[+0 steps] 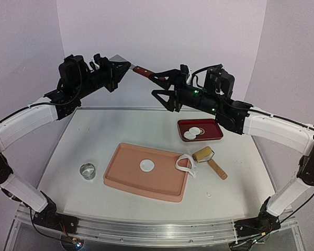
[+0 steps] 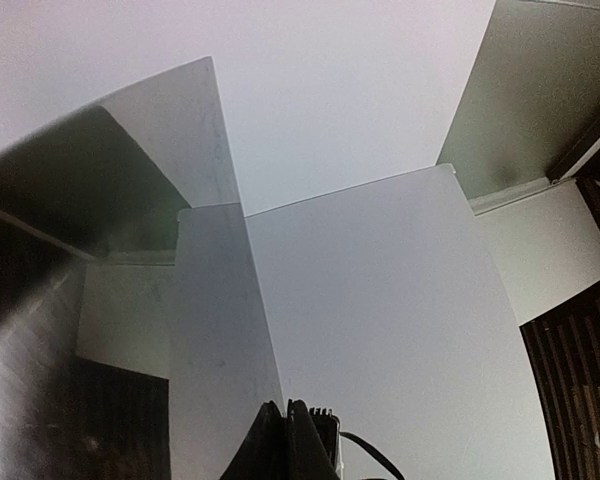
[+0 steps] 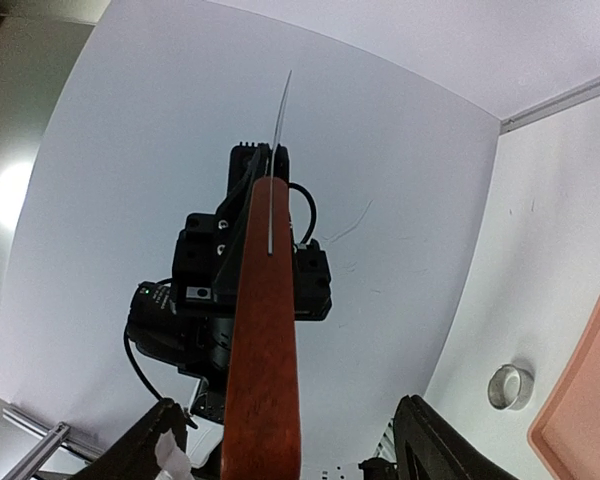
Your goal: Roll out the dumpling wrappers from the dough
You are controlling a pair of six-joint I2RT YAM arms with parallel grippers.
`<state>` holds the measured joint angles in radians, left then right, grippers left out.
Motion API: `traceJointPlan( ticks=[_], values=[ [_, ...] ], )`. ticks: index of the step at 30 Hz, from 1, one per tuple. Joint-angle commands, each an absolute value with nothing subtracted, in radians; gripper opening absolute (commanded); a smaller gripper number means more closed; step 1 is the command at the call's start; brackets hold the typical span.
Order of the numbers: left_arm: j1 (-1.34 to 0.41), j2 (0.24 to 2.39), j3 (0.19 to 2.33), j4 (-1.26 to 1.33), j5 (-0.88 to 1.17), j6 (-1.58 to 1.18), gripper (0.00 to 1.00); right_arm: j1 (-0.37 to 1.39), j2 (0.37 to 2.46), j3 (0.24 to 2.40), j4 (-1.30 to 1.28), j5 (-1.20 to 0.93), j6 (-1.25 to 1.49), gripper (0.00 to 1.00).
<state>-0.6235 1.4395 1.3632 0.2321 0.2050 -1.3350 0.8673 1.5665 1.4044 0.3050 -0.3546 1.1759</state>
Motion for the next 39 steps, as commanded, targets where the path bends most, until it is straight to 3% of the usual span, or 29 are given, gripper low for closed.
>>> traceJointPlan(
  ticks=[1, 8, 14, 23, 31, 39],
  values=[
    [-0.624, 1.386, 1.362, 0.266, 0.198, -1.340, 0.00, 0.872, 1.596, 1.501, 0.361, -0.334, 1.149, 0.62],
    [-0.624, 1.394, 1.361, 0.268, 0.201, -1.345, 0.00, 0.873, 1.622, 1.530, 0.382, -0.325, 1.156, 0.46],
    [-0.625, 1.403, 1.359, 0.274, 0.205, -1.349, 0.00, 0.872, 1.623, 1.523, 0.382, -0.314, 1.169, 0.38],
    [-0.624, 1.396, 1.364, 0.206, 0.213, -1.317, 0.00, 0.867, 1.623, 1.523, 0.369, -0.297, 1.194, 0.38],
    [-0.625, 1.400, 1.364, 0.206, 0.220, -1.297, 0.00, 0.864, 1.629, 1.520, 0.341, -0.298, 1.203, 0.31],
    [-0.625, 1.402, 1.377, 0.178, 0.230, -1.260, 0.00, 0.859, 1.643, 1.528, 0.319, -0.301, 1.204, 0.37]
  ],
)
